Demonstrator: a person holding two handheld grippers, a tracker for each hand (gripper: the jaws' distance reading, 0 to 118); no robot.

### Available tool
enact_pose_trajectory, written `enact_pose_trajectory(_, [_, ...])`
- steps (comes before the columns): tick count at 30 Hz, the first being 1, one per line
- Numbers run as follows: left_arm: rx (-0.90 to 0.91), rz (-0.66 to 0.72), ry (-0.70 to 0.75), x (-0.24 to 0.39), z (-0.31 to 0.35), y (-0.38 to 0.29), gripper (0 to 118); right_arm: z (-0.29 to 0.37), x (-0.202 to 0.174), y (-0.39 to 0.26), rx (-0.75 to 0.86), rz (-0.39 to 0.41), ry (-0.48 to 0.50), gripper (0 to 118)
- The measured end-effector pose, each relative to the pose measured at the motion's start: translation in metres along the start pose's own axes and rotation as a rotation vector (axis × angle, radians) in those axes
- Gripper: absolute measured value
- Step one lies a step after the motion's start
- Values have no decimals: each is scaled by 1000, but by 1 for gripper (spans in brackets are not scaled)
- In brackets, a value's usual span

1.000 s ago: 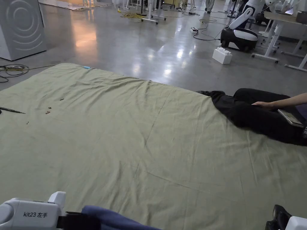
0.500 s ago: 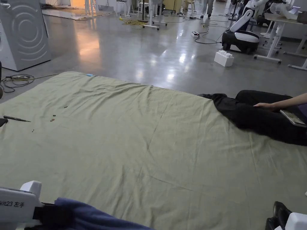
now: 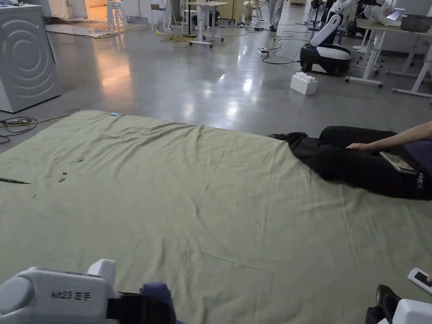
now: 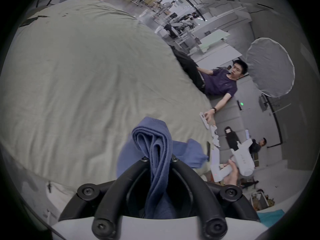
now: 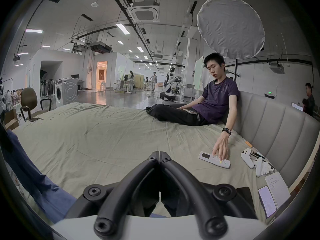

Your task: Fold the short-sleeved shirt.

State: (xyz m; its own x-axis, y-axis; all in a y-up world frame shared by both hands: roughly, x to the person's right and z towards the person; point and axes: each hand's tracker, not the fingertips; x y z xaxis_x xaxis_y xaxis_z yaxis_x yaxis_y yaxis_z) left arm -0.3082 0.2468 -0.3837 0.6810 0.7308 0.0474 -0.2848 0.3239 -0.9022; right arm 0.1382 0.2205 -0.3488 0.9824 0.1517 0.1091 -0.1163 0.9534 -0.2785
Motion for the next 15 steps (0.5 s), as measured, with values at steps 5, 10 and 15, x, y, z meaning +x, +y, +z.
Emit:
enact_pose_trajectory(5, [-47, -45, 67, 16, -54, -10, 12, 2, 9, -4, -6, -15, -19, 0])
enact_pose_trajectory(10, [-103, -76, 150, 29, -116, -25, 12, 4, 16, -7, -15, -31, -33, 0])
enact_pose_trajectory(15, [-179, -70, 236, 25, -170, -42, 12, 7, 22, -10, -22, -40, -48, 0])
